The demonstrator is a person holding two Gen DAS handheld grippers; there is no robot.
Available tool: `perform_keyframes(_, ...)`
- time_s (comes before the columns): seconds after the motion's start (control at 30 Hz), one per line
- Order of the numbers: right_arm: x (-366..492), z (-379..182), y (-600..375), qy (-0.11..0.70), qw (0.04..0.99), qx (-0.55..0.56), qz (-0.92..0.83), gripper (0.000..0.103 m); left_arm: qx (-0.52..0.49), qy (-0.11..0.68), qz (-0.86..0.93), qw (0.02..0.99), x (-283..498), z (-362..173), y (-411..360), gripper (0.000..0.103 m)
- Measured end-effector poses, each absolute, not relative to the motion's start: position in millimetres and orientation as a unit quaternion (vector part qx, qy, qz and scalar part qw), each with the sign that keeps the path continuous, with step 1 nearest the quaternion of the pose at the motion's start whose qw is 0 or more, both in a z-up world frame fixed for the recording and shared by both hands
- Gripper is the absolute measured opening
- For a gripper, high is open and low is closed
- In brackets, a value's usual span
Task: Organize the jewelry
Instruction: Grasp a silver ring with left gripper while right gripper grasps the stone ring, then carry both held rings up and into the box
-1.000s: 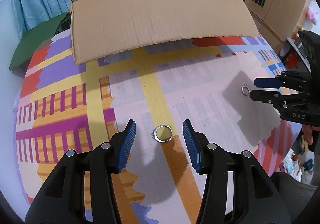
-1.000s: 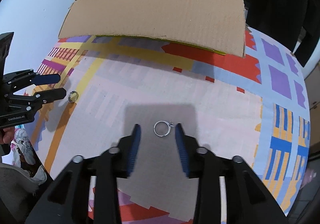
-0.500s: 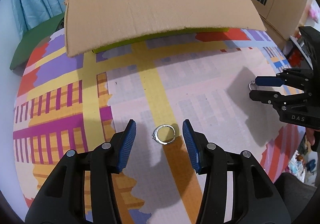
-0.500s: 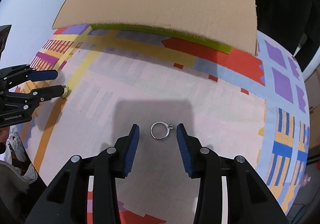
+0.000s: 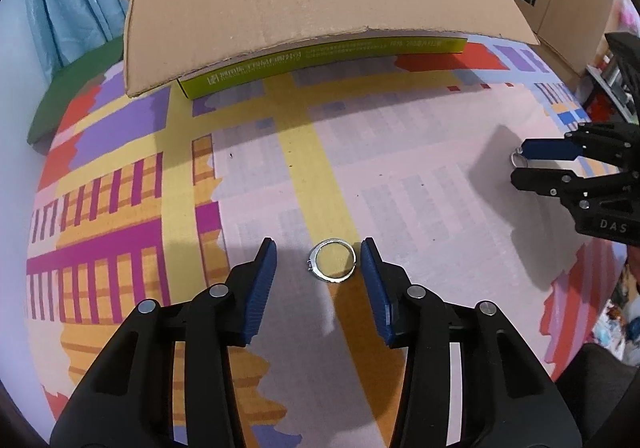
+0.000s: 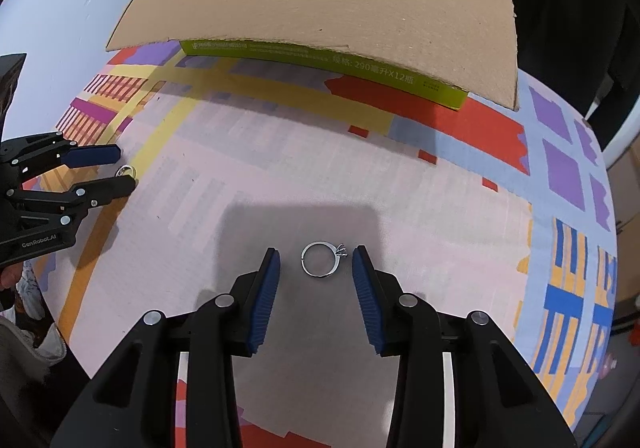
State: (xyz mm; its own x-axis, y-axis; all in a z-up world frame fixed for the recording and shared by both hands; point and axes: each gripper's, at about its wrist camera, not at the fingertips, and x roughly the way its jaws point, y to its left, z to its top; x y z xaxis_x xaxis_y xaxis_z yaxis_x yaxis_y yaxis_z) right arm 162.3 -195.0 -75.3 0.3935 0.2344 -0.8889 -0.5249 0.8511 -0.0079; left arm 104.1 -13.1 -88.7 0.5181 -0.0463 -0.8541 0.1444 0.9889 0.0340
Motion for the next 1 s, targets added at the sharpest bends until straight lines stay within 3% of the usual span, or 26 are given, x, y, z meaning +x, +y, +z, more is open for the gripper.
perform_keyframes(0.23, 162.0, -74.7, -196.5, 0.494, 0.827, -0.147, 0.226, 0.033, 0.041, 0.477, -0.043, 0.877, 100.1, -87.4, -5.3, 0.028)
perform_keyframes(0.27, 162.0, -74.6, -196.9, 0.493, 0.828, -0.146, 0.224, 0.028, 0.039, 0.477, -0.042, 0.877, 99.9, -87.1, -4.0, 0.024)
perform_keyframes(0.3, 161.9, -74.2, -197.6, 0.493, 0.828, -0.145, 0.225, 0.023, 0.037, 0.477, -0.043, 0.877, 99.9, -87.0, -2.9, 0.024)
perform_keyframes(1.0, 153.5, -59.8, -200.4, 0.478, 0.836, -0.128, 0.239, 0.022, 0.040, 0.460, -0.045, 0.886, 91.8, -56.9, -2.3, 0.023)
